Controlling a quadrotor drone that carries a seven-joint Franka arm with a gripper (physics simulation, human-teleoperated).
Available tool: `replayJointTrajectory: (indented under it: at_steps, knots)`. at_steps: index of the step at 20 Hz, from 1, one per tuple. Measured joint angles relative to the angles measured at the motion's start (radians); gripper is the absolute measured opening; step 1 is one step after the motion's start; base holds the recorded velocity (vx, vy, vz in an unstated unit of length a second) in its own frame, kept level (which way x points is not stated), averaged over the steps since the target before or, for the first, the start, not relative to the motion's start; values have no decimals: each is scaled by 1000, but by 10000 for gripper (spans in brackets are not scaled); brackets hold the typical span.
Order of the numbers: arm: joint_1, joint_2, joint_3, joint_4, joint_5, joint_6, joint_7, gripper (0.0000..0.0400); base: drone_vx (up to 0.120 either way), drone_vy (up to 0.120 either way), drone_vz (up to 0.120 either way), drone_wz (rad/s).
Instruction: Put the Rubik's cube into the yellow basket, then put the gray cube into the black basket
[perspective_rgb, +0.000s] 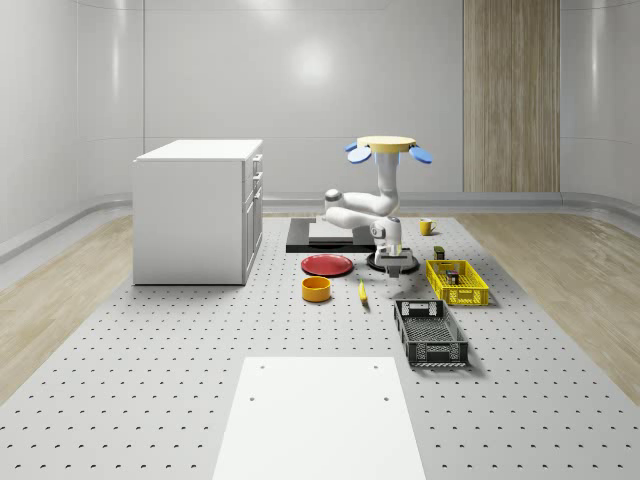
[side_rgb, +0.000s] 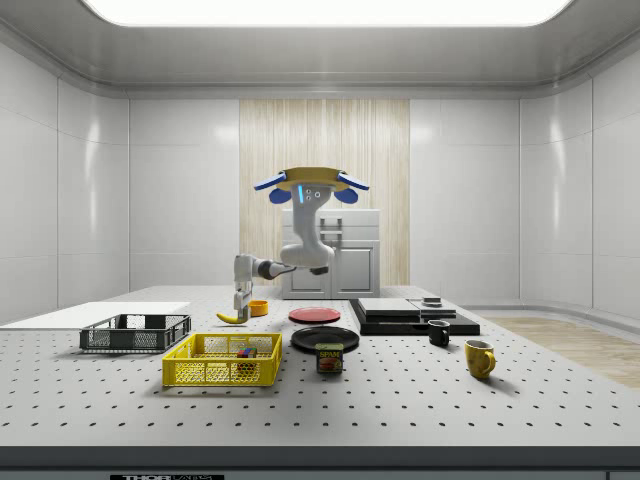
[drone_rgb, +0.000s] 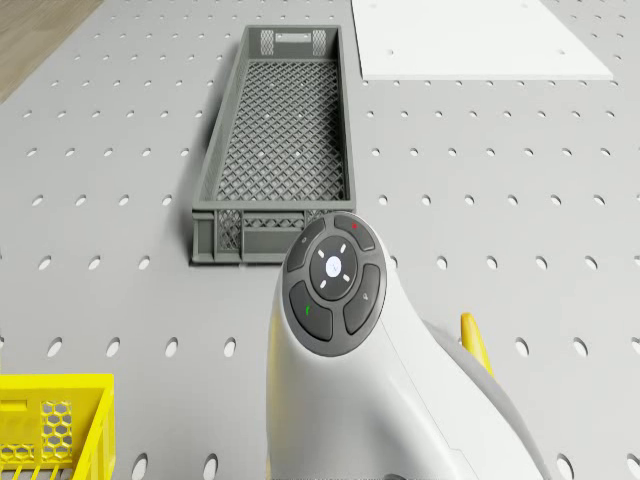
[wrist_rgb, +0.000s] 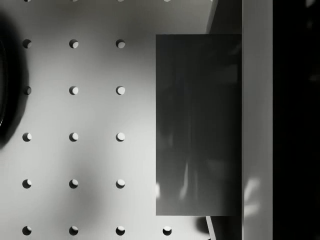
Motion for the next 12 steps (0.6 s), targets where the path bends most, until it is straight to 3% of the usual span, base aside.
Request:
replayJointTrajectory:
  at_steps: [3, 5, 9, 12]
  knots:
    - [1, 0, 5, -1, 5, -1, 0, 250, 27, 0, 120, 0]
    - [1, -1, 7, -2, 7, -2, 0, 250, 0, 20, 20, 0]
    - [1, -1, 10, -2, 9, -2, 0, 250, 10, 120, 0, 0]
    - [1, -2, 10, -2, 10, -1, 1, 250, 120, 120, 0, 0]
